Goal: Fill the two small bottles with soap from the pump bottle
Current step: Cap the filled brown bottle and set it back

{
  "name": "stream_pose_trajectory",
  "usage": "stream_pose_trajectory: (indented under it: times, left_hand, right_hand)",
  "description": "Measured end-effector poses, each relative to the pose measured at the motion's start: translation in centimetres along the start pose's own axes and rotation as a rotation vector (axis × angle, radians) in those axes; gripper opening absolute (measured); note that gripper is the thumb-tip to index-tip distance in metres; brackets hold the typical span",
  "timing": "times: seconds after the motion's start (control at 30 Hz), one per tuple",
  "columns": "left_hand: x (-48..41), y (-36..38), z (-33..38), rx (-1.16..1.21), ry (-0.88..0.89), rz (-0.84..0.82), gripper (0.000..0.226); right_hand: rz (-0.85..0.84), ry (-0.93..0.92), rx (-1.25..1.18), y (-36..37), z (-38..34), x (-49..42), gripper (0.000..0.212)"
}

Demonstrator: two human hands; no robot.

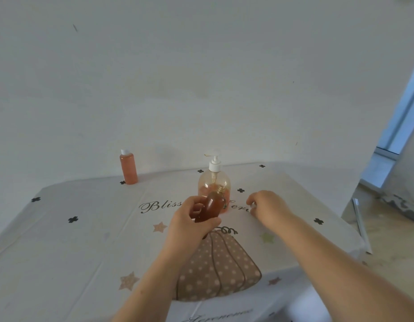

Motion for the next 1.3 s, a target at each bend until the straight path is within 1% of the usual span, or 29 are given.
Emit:
stream_pose_trajectory:
  times: [0.13, 0.23, 0.33, 0.4, 0.6, 0.7, 0.8, 0.87, 0.9, 0.93, 1.07, 1.1, 1.17, 1.2, 1.23, 1.3]
  left_hand:
    - [-0.1, -0.5, 0.1, 0.003, 0.006, 0.024, 0.050]
    - [-0.3, -0.8, 0.1, 0.008, 0.003, 0.036, 0.052]
    - [-0.3, -0.8, 0.3, -0.009, 0.027, 0.029, 0.047]
    - [-0.3, -0.8, 0.6, -0.024, 0.042, 0.018, 0.045]
    - [-0.7, -1.0, 0.7, -0.065, 0.064, 0.001, 0.045]
    - [-0.9, -1.2, 0.8, -0.080, 0.081, -0.008, 0.046]
    - [-1.1, -1.2, 0.8, -0.079, 0.083, -0.014, 0.047]
    - [-1.1, -1.2, 0.7, -0.086, 0.079, -0.009, 0.046]
    - [-1.1, -1.2, 0.6, -0.092, 0.081, -0.004, 0.046]
    - [-1.1, -1.2, 0.5, -0.103, 0.085, -0.001, 0.045]
    - [-0.7, -1.1, 0.2, -0.134, 0.099, -0.007, 0.047]
    - [-0.6, -1.1, 0.1, -0.141, 0.099, -0.010, 0.048]
    - [-0.7, -1.3, 0.0, -0.148, 0.094, -0.012, 0.045]
    - [-0.8, -1.3, -0.2, -0.142, 0.089, -0.009, 0.045]
    - [-1.0, -1.4, -0.3, -0.134, 0.083, -0.002, 0.045]
    - [-1.3, -1.6, -0.4, -0.130, 0.080, 0.005, 0.046]
  right_hand:
    - [0.070, 0.002, -0.259, -2.4, -1.1, 0.3, 0.025]
    - [0.116, -0.061, -0.468, -4.7, -2.6, 0.7, 0.017]
    - [0.098, -0.120, -0.695, -6.6, -4.2, 1.5, 0.022]
    - [0.062, -0.151, -0.777, -7.4, -5.1, 2.0, 0.026]
    - [0.005, -0.193, -0.753, -7.6, -5.9, 2.0, 0.020]
    - [-0.065, -0.220, -0.731, -7.7, -6.2, 2.0, 0.021]
    - [-0.086, -0.231, -0.684, -7.7, -6.5, 1.8, 0.021]
    - [-0.078, -0.239, -0.641, -7.6, -6.7, 1.6, 0.014]
    - [-0.086, -0.245, -0.606, -7.5, -6.9, 1.6, 0.005]
    - [-0.094, -0.244, -0.565, -7.5, -7.2, 1.6, 0.006]
    - [-0.074, -0.202, -0.336, -7.1, -7.8, 1.8, 0.044]
    - [-0.062, -0.197, -0.293, -6.9, -7.9, 1.9, 0.050]
    - [-0.048, -0.188, -0.292, -6.8, -8.0, 1.9, 0.056]
    - [-0.057, -0.188, -0.332, -6.8, -7.9, 1.8, 0.054]
    - [-0.077, -0.194, -0.383, -7.0, -7.9, 1.7, 0.046]
    - [-0.150, -0.227, -0.482, -7.3, -7.8, 1.6, 0.022]
Point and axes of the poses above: each hand's wrist, its own x-axis away from the middle knuckle, its own y-axis out of the palm, z = x × y, the point moved 3 cm from there along -x, towards the middle knuckle, and after that the axes turned 11 degrees about z, right-handed, at the moved point
